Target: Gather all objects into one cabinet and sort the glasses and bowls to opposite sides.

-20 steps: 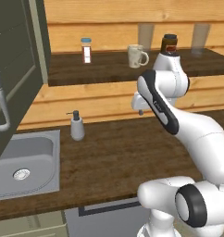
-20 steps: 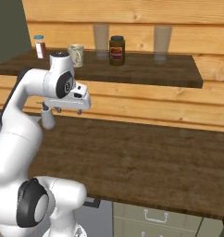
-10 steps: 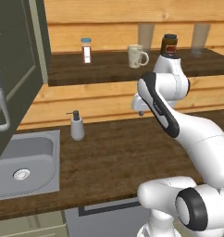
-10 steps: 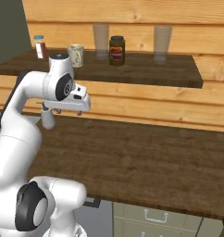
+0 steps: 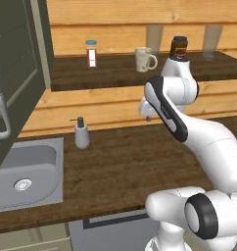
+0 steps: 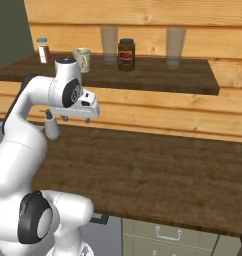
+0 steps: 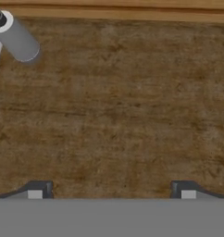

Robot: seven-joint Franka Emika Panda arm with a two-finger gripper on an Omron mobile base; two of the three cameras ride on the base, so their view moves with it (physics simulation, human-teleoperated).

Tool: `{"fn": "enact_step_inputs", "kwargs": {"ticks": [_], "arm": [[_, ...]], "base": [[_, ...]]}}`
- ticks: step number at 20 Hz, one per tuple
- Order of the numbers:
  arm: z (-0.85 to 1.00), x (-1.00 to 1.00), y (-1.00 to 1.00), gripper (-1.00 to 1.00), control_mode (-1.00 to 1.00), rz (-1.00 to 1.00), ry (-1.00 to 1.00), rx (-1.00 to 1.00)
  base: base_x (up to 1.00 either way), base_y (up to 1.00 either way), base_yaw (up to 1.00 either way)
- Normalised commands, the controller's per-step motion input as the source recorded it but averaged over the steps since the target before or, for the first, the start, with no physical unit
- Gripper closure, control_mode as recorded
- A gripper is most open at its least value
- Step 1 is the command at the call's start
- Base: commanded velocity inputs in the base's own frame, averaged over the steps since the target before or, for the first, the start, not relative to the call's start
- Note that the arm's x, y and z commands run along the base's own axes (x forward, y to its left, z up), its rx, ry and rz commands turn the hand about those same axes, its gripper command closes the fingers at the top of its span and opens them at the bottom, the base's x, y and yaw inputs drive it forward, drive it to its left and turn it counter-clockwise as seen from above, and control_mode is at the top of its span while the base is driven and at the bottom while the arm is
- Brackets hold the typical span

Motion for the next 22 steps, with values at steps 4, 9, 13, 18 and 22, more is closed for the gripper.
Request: {"fn": "enact_step_inputs", "kwargs": {"ticks": [4, 9, 13, 18, 22], "arm": [[0.1, 0.0, -0.04, -1.0, -1.0, 0.0, -0.16, 0.0], [0.31, -0.06, -0.1, -1.0, -1.0, 0.01, -0.34, 0.0], [0.38, 0.0, -0.03, -1.0, -1.0, 0.03, -0.35, 0.0], [0.45, 0.0, -0.04, -1.0, -1.0, 0.1, -0.25, 0.0], [0.49, 0.0, -0.1, -1.0, -1.0, 0.16, -0.23, 0.0]], "base": [[0.0, 0.0, 0.0], [0.0, 0.0, 0.0], [0.0, 0.0, 0.0], [0.0, 0.0, 0.0], [0.0, 0.0, 0.0]]}}
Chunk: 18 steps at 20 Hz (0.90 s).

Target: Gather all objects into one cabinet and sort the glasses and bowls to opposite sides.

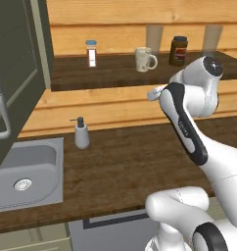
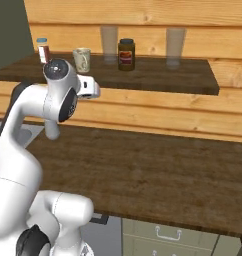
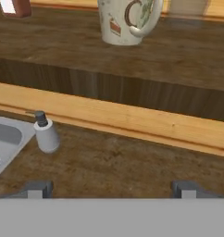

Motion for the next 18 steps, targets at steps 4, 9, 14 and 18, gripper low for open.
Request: {"fn": "enact_step_inputs", "kwargs": {"ticks": [4, 9, 14, 18], "arm": [[0.45, 0.0, -0.15, -1.0, -1.0, 0.14, -0.16, 0.02], [0.45, 0.15, -0.12, -1.0, -1.0, 0.07, -0.09, 0.01], [0.35, 0.2, 0.0, -1.0, -1.0, 0.02, -0.09, 0.0], [0.35, 0.38, -0.01, -1.0, -1.0, 0.0, -0.04, 0.0]], "base": [[0.0, 0.0, 0.0], [0.0, 0.0, 0.0], [0.0, 0.0, 0.0], [0.0, 0.0, 0.0]]}}
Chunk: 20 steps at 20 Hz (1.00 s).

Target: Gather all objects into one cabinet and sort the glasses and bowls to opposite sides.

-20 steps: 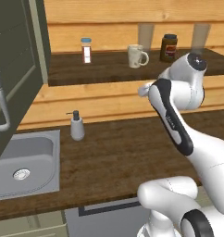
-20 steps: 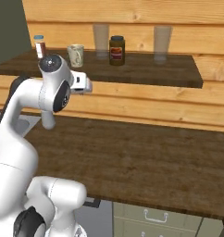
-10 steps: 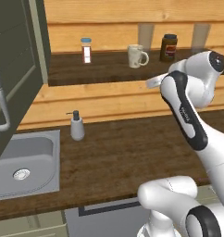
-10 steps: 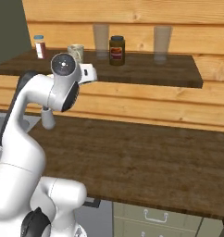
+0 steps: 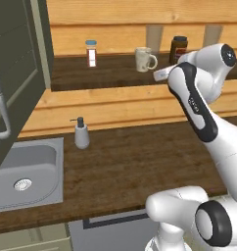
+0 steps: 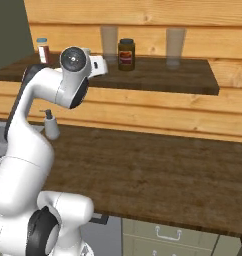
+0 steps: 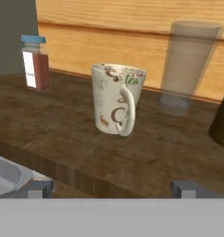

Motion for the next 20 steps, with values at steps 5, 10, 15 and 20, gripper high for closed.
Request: {"fn": "enact_step_inputs", "kwargs": {"ticks": [5, 10, 15, 20], "arm": [[0.2, 0.4, -0.02, -1.0, -1.0, 0.0, -0.02, 0.0], [0.17, 0.36, -0.07, -1.0, -1.0, 0.0, 0.0, 0.0], [0.15, 0.24, -0.04, -1.0, -1.0, 0.0, 0.0, 0.0], [0.07, 0.06, 0.0, -1.0, -1.0, 0.0, 0.0, 0.0]], "base": [[0.0, 0.0, 0.0], [0.0, 0.0, 0.0], [0.0, 0.0, 0.0], [0.0, 0.0, 0.0]]}}
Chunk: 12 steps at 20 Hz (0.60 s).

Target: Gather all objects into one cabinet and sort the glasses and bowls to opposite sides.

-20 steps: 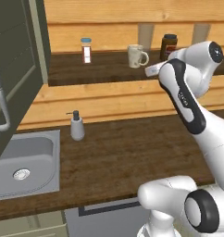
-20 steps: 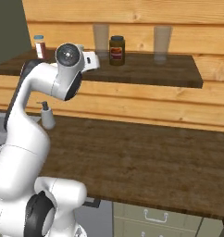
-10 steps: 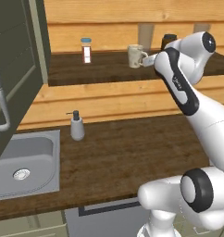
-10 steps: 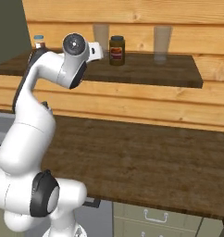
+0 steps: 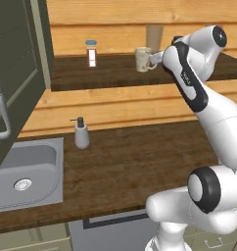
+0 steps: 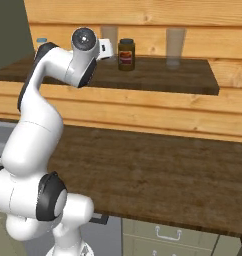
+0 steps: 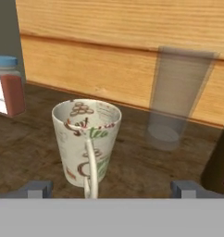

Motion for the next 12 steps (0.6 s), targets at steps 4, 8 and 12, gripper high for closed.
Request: {"fn": "enact_step_inputs", "kwargs": {"ticks": [4, 8, 12], "arm": [[0.0, 0.0, 0.0, -1.0, -1.0, 0.0, 0.0, 0.0], [0.0, 0.0, 0.0, -1.0, -1.0, 0.0, 0.0, 0.0], [-0.07, -0.01, 0.13, -1.0, -1.0, 0.0, 0.03, 0.0]], "base": [[0.0, 0.0, 0.0], [0.0, 0.0, 0.0], [0.0, 0.0, 0.0]]}}
